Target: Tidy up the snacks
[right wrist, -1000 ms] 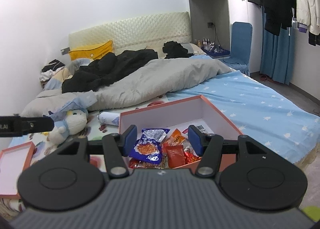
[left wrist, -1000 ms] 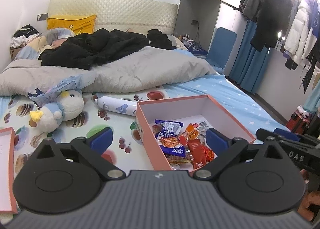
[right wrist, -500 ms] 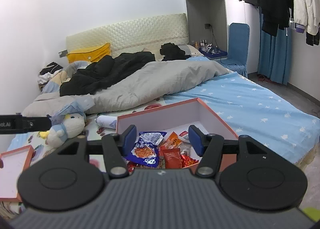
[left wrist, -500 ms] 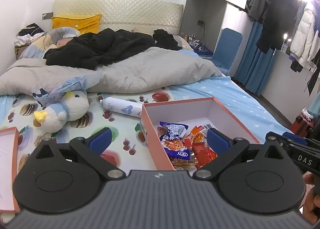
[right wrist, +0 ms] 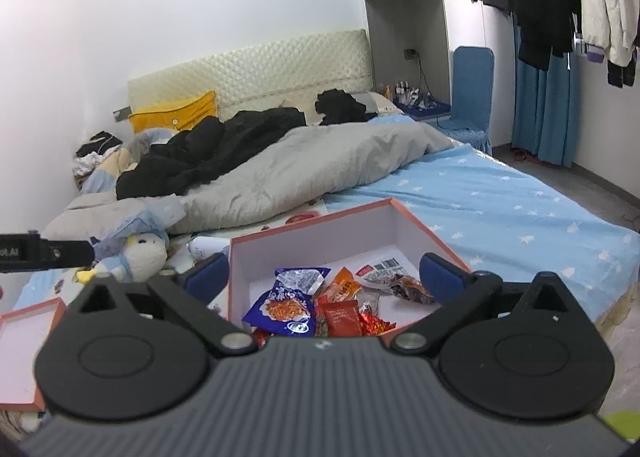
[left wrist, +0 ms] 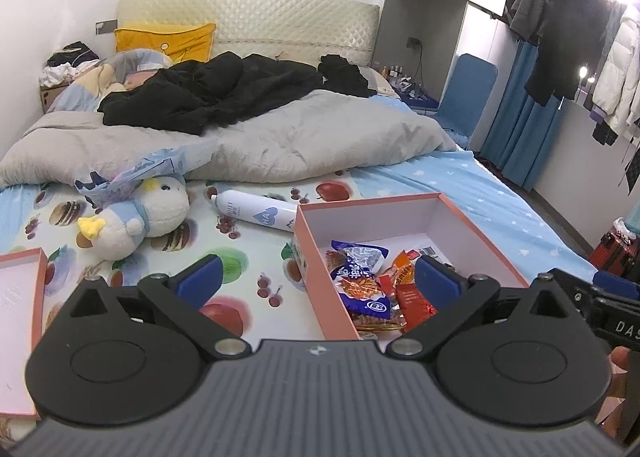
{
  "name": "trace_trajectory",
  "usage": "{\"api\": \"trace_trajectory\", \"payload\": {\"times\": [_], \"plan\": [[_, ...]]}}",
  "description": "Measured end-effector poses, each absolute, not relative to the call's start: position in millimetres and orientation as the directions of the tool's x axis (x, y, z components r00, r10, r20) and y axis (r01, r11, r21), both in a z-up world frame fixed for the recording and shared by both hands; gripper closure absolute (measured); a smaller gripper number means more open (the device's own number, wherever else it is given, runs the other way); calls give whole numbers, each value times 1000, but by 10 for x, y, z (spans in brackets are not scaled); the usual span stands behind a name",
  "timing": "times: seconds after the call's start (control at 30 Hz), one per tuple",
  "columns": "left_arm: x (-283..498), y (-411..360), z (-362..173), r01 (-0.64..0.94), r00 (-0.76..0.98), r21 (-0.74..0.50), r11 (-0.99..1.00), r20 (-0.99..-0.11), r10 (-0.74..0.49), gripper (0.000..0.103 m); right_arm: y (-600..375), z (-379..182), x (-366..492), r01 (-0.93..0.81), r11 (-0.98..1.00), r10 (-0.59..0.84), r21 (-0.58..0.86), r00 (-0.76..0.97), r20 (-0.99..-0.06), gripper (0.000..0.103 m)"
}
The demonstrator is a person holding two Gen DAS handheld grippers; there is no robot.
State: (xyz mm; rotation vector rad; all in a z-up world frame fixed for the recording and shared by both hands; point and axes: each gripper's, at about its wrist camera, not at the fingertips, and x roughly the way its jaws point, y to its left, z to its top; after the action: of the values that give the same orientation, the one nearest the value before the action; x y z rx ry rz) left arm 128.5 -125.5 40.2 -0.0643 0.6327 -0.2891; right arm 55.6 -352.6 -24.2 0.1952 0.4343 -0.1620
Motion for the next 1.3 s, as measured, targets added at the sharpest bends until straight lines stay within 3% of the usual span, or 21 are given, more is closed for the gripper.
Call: {"api": "trace_trajectory", "payload": {"times": [1.3], "plan": [[1242, -1238, 374, 244, 766, -148, 958, -577, -284, 0, -3577, -274, 524, 209, 962, -112, 174, 888, -445, 0]]}}
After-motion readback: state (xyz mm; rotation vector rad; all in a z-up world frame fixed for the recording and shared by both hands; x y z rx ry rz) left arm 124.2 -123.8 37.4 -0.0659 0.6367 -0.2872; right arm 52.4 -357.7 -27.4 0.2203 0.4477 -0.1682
